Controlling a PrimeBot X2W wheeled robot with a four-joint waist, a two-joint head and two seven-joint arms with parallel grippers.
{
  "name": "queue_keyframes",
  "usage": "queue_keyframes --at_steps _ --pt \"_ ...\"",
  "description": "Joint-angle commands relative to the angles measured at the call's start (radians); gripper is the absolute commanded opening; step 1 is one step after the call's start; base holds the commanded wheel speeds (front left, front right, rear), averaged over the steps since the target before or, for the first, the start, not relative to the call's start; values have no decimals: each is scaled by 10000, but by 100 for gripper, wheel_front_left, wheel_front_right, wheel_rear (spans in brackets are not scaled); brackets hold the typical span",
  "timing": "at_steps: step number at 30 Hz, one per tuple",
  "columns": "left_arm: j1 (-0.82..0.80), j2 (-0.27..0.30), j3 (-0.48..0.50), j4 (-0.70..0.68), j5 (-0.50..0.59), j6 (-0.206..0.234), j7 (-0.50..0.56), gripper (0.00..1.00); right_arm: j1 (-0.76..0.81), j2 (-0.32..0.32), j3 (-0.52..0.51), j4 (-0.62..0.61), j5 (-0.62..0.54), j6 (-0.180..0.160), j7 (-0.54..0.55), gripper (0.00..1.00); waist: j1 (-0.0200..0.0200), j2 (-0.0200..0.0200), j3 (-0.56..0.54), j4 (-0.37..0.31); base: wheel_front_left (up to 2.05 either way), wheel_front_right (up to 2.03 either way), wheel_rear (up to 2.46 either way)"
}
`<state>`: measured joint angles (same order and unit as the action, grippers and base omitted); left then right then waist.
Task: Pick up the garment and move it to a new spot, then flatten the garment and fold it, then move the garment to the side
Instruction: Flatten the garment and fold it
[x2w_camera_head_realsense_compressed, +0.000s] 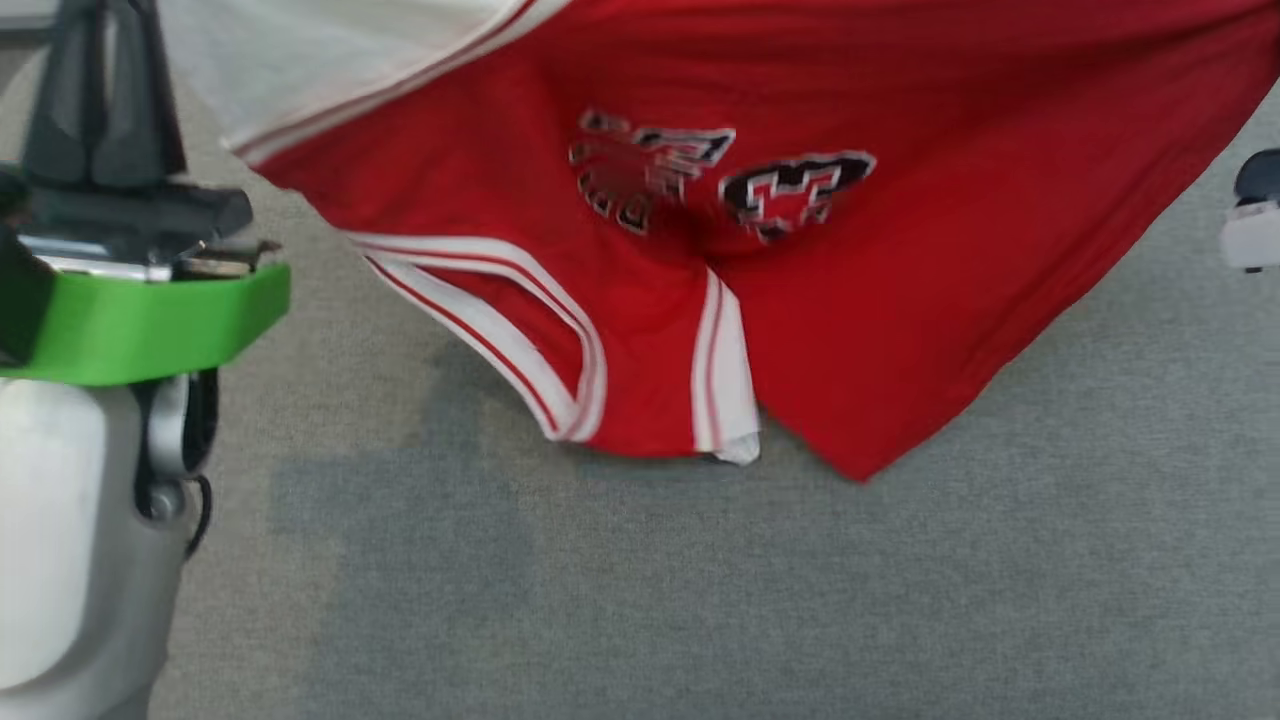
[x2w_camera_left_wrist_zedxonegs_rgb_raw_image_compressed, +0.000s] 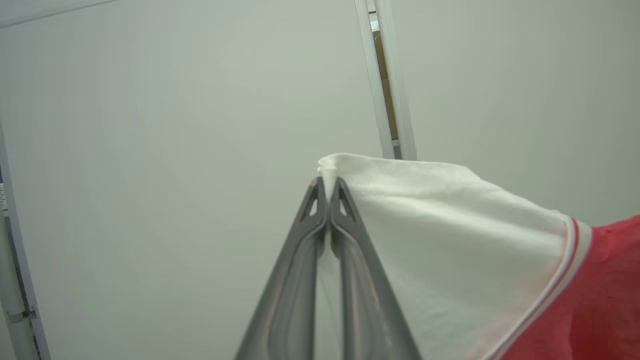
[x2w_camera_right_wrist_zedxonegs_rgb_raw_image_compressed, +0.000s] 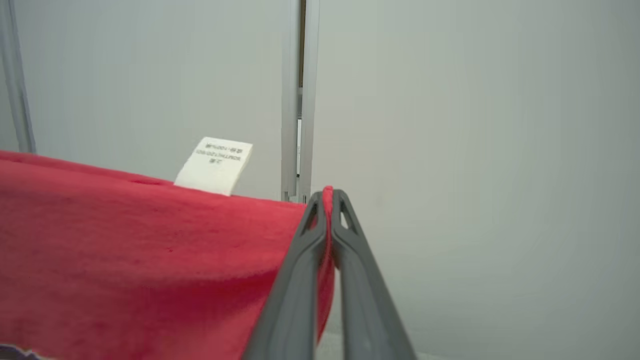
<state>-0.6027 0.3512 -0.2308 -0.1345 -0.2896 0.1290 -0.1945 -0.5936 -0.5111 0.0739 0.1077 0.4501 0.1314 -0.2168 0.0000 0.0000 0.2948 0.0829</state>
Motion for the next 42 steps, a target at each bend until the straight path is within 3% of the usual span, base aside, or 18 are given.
queue_keyframes --at_steps 1,8,16,24,30,36,42 --pt "-442 229 144 -417 163 85 191 0 216 20 -336 -640 -215 -13 286 0 0 0 -1050 -608 0 0 0" --pt "-2111 568 226 -1417 294 -43 1083 0 76 66 -1586 -3103 -631 -13 1877 0 0 0 -1773 -765 0 0 0" --pt "-3179 134 -268 -50 -203 -494 1583 0 -593 -104 -1536 -2760 -177 -13 2811 0 0 0 -1843 -794 0 0 0" --pt "-4659 -812 -637 4273 -845 -1220 728 0 -2422 223 -514 -132 152 -12 2552 0 0 0 -1038 -873 0 0 0" --pt "-6454 -1248 -222 7791 -1161 -1625 -453 0 -4573 1208 414 2820 282 -12 1293 0 0 0 -783 -1413 0 0 0" --pt "-7587 -1288 124 9469 -949 -1571 -694 0 -6028 1917 1226 5071 356 -7 273 0 0 0 -541 -1545 0 0 0" --pt "-6630 -1774 386 10625 -1003 -1603 -692 0 -5946 2231 2438 7032 744 -9 -171 0 0 0 -38 -1188 0 0 0"
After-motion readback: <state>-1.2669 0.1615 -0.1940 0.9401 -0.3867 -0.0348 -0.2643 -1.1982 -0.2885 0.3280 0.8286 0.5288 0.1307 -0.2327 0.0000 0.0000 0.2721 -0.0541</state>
